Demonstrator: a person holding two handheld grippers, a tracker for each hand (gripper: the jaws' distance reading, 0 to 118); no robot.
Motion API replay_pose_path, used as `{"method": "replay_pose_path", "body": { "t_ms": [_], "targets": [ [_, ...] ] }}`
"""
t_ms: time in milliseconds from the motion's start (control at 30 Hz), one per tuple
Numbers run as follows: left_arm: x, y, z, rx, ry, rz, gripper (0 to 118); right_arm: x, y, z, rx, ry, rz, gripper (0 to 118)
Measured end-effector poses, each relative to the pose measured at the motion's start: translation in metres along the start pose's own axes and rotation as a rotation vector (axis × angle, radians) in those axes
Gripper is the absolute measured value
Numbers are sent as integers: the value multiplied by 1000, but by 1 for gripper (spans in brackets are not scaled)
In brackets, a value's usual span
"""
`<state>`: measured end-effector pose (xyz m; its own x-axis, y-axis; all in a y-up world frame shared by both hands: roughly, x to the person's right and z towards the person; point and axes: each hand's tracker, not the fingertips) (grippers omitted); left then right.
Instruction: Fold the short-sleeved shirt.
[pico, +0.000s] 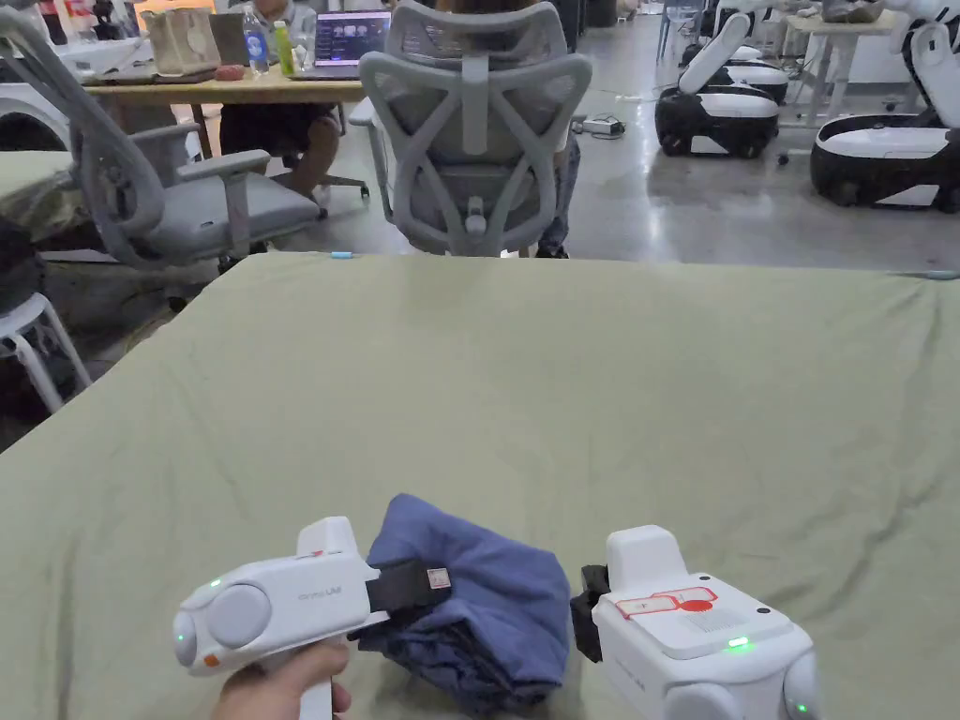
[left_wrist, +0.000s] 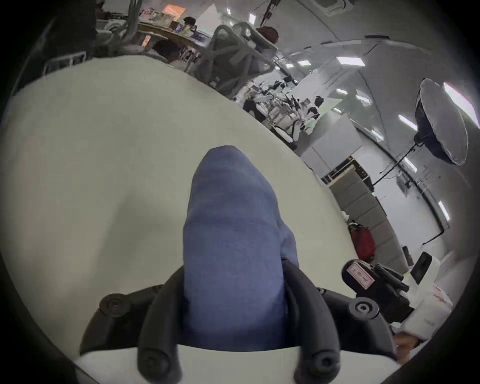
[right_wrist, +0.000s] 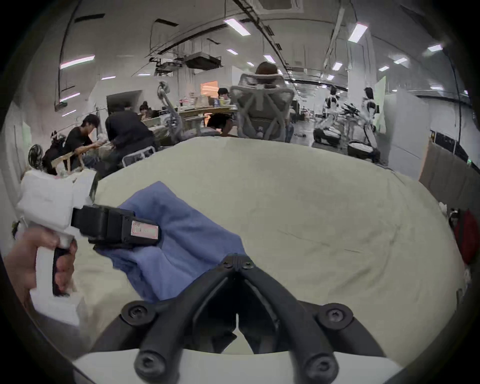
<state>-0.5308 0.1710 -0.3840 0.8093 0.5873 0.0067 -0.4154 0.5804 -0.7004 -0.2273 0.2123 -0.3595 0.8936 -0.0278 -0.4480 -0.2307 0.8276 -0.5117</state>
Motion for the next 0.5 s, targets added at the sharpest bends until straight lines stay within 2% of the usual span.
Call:
{"method": "replay_pose_path", "body": {
  "t_ms": [133, 267, 300, 333, 367, 400, 433, 500],
  "targets": [
    [-68, 47, 24, -50, 78, 15, 32, -36, 7, -15, -1, 45, 15, 0],
    [-118, 56, 26, -85, 27, 114, 34, -49, 12, -21, -10, 84, 30, 0],
    [-126, 54, 25, -69, 22, 126, 39, -49, 13, -22, -12, 82, 38, 0],
    [-131, 51, 26, -56, 23, 133, 49, -47, 13, -21, -12, 81, 45, 0],
    [-132, 50, 29, -42, 37, 132, 64, -44, 14, -22, -14, 79, 47, 0],
    [-135, 50, 34, -21, 76, 122, 73, -41, 15, -22, -17, 79, 49, 0],
    [-133, 50, 45, 3, 130, 113, 77, -38, 16, -22, -21, 80, 51, 0],
    [-133, 58, 70, 92, 256, 95, 77, -33, 18, -21, -20, 74, 45, 0]
  ]
}}
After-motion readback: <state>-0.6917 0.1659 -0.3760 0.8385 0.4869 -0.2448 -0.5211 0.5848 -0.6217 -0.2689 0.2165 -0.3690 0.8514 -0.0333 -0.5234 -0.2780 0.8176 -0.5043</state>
